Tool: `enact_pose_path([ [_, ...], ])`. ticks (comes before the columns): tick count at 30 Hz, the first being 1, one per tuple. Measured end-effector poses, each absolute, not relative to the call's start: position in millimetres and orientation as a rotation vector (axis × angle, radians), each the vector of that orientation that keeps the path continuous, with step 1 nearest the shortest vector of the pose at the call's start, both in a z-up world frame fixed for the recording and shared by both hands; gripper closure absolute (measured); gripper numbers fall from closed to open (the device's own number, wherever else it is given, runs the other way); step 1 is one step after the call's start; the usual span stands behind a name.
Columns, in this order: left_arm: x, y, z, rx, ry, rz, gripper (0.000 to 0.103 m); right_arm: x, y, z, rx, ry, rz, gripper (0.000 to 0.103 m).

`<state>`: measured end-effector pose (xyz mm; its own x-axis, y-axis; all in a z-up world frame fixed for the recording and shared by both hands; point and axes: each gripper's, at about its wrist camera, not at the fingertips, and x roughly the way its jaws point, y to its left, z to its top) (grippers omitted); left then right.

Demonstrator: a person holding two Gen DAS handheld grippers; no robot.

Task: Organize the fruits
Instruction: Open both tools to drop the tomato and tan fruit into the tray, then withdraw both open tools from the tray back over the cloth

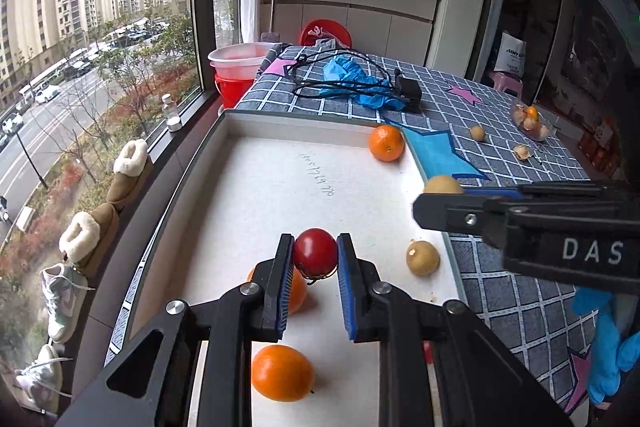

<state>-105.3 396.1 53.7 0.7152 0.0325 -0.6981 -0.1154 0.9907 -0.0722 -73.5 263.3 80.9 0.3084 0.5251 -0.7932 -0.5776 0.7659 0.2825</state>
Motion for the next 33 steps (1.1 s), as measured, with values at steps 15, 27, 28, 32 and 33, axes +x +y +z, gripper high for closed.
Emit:
enact_pose_path([
  [15, -109, 398, 54, -0.097, 0.777, 0.088, 0.019, -63, 264, 71, -0.009, 1.054, 0.730, 0.006],
  [27, -128, 417, 157, -0.182, 0.699, 0.004, 0.018, -70, 190, 180, 0.132, 0.885, 0.715, 0.001],
  [28, -132, 419, 172, -0.184, 0.675, 0.006, 0.018, -71, 182, 190, 0.144, 0.867, 0.709, 0.001],
  [32, -137, 417, 215, -0.187, 0.618, -0.009, 0.012, -75, 145, 230, 0.171, 0.784, 0.661, 0.001],
  [33, -137, 412, 221, -0.180, 0.614, -0.020, 0.011, -75, 135, 236, 0.175, 0.767, 0.646, 0.001],
])
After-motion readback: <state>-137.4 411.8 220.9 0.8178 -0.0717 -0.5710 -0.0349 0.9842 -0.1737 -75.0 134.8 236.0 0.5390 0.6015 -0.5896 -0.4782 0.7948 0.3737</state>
